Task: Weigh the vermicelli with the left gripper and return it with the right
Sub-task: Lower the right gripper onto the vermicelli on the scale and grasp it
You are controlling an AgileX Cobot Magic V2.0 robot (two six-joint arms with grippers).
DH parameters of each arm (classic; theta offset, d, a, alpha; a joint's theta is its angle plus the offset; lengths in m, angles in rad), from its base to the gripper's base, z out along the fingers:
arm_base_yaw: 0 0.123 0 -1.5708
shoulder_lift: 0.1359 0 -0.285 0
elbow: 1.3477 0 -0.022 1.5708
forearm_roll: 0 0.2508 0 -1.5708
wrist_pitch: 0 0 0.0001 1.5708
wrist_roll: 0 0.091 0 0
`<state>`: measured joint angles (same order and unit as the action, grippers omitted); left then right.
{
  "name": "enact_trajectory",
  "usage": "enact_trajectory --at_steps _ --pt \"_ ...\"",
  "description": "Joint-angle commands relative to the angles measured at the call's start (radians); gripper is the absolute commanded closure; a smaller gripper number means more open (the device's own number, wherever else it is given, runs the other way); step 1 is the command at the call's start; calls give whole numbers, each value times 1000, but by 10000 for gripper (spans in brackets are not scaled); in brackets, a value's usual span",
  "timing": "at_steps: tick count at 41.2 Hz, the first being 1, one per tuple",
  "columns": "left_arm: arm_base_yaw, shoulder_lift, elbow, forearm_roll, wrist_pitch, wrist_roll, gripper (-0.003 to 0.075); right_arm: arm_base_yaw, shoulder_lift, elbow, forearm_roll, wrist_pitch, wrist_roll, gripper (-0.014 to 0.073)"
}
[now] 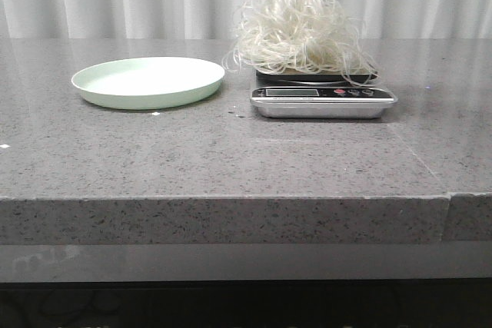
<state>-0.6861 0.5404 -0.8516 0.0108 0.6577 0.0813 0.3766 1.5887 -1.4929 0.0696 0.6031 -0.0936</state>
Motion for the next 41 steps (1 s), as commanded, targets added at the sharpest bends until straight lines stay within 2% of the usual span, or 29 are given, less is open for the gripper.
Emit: enact_trajectory --at_steps 1,11,20,24,30,35,37,41 --pt "-6 7 -25 -11 -79 0 332 -1 23 -88 3 -63 -12 37" --pt "-6 7 -25 -11 -79 0 332 -1 161 -183 3 -65 -12 37" --pt "-6 8 -25 -11 -79 0 332 -1 233 -193 3 -51 -12 41" --pt "-6 8 -25 -11 -79 0 332 -1 243 -193 3 -33 -12 111" --pt "-6 8 -25 -11 -79 0 332 -1 244 -193 3 -19 -12 293" --pt "-6 8 -25 -11 -79 0 332 -1 244 -193 3 -9 -12 407" --pt "-6 8 -25 -11 -79 0 332 -1 243 -193 3 -3 -12 435" --pt "-6 8 -25 -11 -79 0 333 -1 230 -193 3 9 -12 435"
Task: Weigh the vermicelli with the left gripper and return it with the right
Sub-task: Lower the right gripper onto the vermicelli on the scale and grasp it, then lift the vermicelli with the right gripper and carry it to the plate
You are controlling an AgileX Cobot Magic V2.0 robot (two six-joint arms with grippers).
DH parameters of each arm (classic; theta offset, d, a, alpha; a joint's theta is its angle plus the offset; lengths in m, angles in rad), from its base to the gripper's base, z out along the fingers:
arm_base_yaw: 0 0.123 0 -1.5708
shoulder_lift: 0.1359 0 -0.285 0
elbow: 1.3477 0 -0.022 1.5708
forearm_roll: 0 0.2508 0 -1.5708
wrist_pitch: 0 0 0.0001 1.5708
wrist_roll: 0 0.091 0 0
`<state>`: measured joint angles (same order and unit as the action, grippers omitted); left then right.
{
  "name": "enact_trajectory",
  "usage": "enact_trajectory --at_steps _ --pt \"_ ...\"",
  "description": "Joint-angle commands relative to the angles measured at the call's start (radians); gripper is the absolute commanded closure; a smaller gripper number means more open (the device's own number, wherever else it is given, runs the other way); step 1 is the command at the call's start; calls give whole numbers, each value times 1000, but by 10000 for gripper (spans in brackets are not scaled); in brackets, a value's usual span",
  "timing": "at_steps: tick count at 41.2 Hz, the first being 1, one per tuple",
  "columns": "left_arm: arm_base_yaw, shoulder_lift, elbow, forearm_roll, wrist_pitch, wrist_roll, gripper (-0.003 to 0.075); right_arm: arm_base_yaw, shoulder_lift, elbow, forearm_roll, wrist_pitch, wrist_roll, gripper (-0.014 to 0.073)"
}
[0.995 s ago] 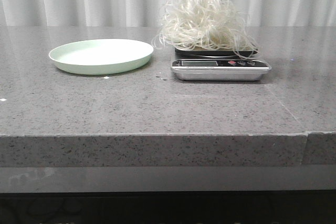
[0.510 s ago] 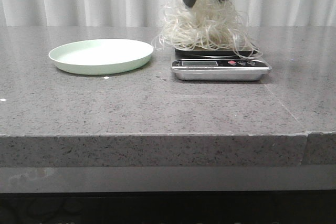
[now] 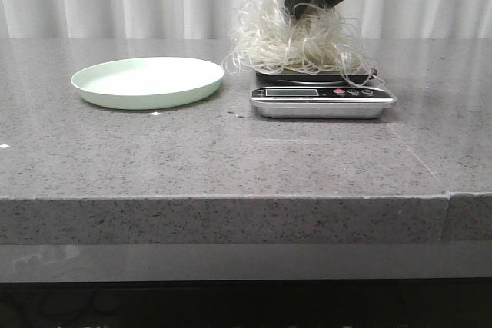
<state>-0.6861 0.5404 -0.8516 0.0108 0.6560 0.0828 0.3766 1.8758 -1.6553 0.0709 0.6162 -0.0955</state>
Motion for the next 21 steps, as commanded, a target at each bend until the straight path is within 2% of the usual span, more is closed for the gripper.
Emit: enact_trajectory --at_steps 1,9,21 --pt "-6 8 -25 -11 -77 -1 332 0 -64 -30 2 -1 -10 435" --pt "-6 8 -25 -11 -77 -1 333 10 -141 -90 4 48 -10 435" --pt "-6 8 -25 -11 -79 -1 334 87 -150 -335 8 144 -10 435"
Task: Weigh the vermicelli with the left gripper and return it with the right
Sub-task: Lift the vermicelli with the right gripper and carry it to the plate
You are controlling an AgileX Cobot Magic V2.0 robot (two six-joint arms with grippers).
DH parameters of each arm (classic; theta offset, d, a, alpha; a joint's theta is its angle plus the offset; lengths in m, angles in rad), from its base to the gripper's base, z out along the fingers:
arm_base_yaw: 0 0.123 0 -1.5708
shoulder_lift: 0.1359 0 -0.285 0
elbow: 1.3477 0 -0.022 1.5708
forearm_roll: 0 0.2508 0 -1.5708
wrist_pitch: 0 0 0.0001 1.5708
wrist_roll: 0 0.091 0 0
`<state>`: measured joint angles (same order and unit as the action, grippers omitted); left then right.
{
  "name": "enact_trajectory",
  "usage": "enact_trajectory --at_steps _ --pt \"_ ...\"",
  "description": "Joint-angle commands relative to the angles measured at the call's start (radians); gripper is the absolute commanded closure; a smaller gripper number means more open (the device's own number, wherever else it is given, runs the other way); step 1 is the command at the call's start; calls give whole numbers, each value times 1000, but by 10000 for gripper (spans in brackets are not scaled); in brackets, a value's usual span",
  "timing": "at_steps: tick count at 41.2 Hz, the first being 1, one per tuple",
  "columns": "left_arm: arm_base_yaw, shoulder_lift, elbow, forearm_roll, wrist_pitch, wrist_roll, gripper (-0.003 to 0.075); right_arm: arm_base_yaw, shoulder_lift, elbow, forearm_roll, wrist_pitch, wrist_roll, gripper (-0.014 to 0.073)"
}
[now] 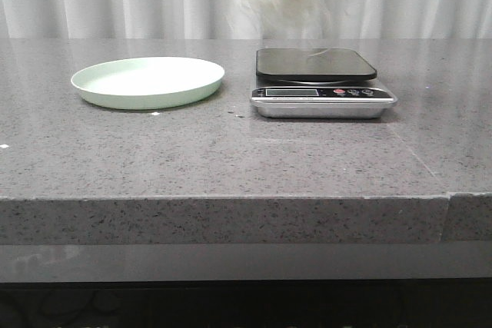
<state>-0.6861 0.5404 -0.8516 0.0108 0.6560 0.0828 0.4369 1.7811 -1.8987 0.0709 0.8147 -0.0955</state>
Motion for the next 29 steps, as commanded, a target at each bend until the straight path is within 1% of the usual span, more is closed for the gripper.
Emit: enact_trajectory --at_steps 1,7,18,29 --pt "-6 8 -25 -11 -79 -1 334 34 -53 -111 11 -56 -10 435" --pt "-6 8 -25 -11 -79 -1 334 89 -13 -188 35 -90 -10 435" --pt "-6 8 -25 -11 -79 -1 334 176 137 -293 41 -175 -10 435" --pt "-6 8 -25 -11 -79 -1 334 191 285 -353 40 -237 -10 435"
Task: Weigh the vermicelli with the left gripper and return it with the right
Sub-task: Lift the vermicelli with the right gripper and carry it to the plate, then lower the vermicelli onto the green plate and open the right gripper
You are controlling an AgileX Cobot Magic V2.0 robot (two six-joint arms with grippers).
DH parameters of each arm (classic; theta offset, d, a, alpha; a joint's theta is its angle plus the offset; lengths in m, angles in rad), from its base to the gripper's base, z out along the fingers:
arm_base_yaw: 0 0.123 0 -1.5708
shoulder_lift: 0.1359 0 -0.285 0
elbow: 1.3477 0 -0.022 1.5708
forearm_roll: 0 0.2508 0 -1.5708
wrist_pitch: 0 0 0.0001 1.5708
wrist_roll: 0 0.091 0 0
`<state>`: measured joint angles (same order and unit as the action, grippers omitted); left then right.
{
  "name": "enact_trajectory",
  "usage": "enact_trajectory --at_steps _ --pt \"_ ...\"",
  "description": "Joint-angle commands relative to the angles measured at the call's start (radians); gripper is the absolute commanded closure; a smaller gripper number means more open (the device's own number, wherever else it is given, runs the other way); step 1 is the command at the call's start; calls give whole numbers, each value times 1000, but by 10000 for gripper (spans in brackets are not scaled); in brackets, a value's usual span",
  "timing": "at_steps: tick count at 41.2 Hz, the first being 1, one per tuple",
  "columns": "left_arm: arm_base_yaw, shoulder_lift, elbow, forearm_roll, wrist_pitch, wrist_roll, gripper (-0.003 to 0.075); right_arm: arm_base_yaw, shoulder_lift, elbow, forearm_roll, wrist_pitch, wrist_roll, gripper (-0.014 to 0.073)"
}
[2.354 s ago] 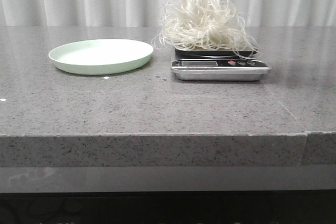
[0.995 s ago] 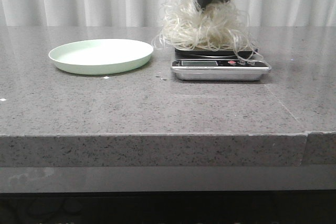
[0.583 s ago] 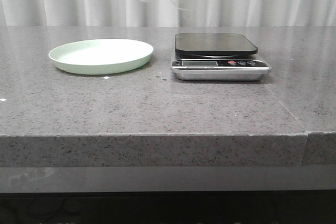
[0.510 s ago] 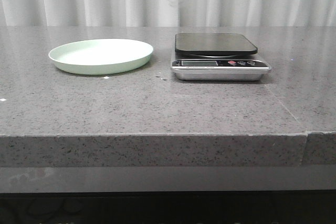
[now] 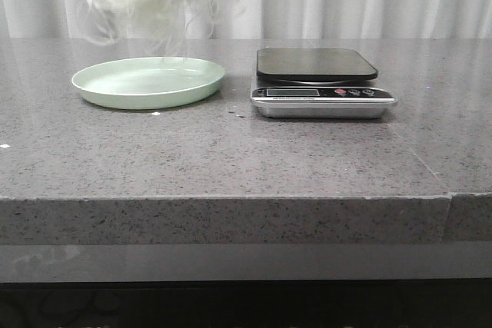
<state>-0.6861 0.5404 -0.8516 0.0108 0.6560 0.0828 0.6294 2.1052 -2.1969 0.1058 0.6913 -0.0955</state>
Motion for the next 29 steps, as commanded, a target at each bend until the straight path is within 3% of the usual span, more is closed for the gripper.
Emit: enact_trajectory --at_steps 1,6,13,16,29 --pt "-6 8 -25 -11 -79 -1 334 -2 -28 -58 5 -112 -10 435" --pt "-6 8 -25 -11 -79 -1 334 -2 -3 -59 5 -106 -10 395" --pt "-6 8 -25 -11 -79 -1 334 -2 7 -59 6 -94 -10 179" --pt "-6 8 -25 -11 -79 -1 334 -2 7 -59 6 -94 -10 137" --pt "-6 8 -25 -11 -79 -1 334 -14 -53 -148 5 105 -10 132"
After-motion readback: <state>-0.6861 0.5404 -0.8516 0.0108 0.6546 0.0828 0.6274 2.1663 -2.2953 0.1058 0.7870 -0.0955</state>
